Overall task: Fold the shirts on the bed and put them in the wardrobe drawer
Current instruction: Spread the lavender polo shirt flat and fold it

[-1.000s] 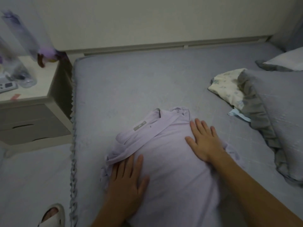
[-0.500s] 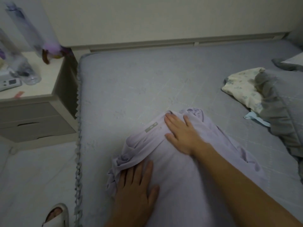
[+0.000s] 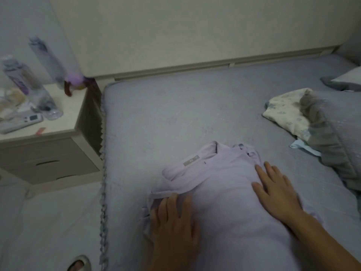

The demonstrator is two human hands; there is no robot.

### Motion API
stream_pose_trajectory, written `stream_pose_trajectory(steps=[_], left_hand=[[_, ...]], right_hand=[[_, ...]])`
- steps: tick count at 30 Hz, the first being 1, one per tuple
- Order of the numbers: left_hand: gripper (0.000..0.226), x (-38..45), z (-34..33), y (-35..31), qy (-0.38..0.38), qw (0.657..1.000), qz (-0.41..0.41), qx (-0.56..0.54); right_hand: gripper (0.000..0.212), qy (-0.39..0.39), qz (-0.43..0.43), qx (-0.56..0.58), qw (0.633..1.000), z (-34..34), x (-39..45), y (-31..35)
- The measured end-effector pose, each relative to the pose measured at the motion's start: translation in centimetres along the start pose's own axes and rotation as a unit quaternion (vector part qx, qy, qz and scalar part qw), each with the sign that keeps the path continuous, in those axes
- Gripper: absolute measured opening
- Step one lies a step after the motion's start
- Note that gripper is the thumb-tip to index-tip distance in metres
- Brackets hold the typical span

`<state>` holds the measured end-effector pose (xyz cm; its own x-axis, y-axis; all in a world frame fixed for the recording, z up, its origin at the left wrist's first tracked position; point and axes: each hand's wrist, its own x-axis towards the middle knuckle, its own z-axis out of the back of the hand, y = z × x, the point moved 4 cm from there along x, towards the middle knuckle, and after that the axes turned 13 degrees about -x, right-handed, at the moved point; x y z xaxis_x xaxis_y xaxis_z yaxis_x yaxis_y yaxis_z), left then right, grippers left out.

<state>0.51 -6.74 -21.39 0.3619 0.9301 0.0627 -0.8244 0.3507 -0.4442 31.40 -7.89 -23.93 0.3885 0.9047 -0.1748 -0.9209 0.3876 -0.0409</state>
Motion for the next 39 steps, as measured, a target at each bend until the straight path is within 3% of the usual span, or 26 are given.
stream_pose_trajectory(steps=[4,7,9,11,13,15,18,22,26,29,31,33,36,39], left_hand=[[0.074,1.7,-1.0,1.2,0.037,0.999,0.025,0.028],[0.077,2.9,-1.4,2.6,0.088,0.993,-0.032,0.076],[0.069,3.9,-0.8,2.8,0.075,0.99,-0.085,0.085],[0.046,4.6,0.4,1.6,0.012,0.989,-0.141,0.047],[0.037,5.2,1.1,-0.6,-0.044,0.984,-0.175,-0.004],[0.054,5.8,0.8,-2.1,-0.039,0.986,-0.159,-0.019],[0.073,6.4,-0.8,-0.5,0.035,0.996,-0.077,0.026],[0.073,5.6,-2.5,3.2,0.087,0.993,-0.069,0.034],[0.073,6.2,-3.0,3.8,0.096,0.991,-0.081,0.047],[0.079,6.8,-2.5,3.5,0.096,0.991,-0.081,0.039],[0.078,6.8,-1.9,2.6,0.081,0.992,-0.084,0.036],[0.074,5.8,-1.5,2.2,0.054,0.996,-0.071,0.016],[0.071,3.2,-2.1,3.5,0.062,0.997,-0.048,0.019],[0.079,2.3,-2.1,4.8,0.096,0.994,-0.027,0.038]], right_hand=[[0.069,0.024,-0.076,0.004,0.997,-1.1,-5.6,1.3],[0.077,0.079,-0.138,0.024,0.987,-1.6,-9.3,2.0],[0.081,0.066,-0.162,0.014,0.984,-1.0,-10.0,2.8],[0.082,-0.01,-0.117,0.037,0.992,0.6,-9.3,5.5],[0.082,-0.069,-0.012,0.059,0.996,2.1,-7.8,9.3],[0.075,-0.108,0.088,0.013,0.99,2.7,-6.0,12.3],[0.073,-0.057,0.154,-0.063,0.984,0.9,-3.5,12.0],[0.081,-0.061,0.123,-0.083,0.987,-0.9,-1.2,6.2],[0.077,-0.03,0.001,-0.067,0.997,-1.0,0.1,-0.1],[0.075,-0.008,-0.057,-0.046,0.997,0.0,0.1,-1.3],[0.076,-0.053,-0.052,-0.024,0.997,1.1,-0.7,0.0],[0.076,-0.118,0.012,-0.01,0.993,1.4,-2.4,2.3],[0.075,-0.087,0.107,-0.04,0.99,-1.1,-4.4,3.2],[0.071,-0.059,0.021,-0.019,0.998,-2.1,-3.8,-0.4]])
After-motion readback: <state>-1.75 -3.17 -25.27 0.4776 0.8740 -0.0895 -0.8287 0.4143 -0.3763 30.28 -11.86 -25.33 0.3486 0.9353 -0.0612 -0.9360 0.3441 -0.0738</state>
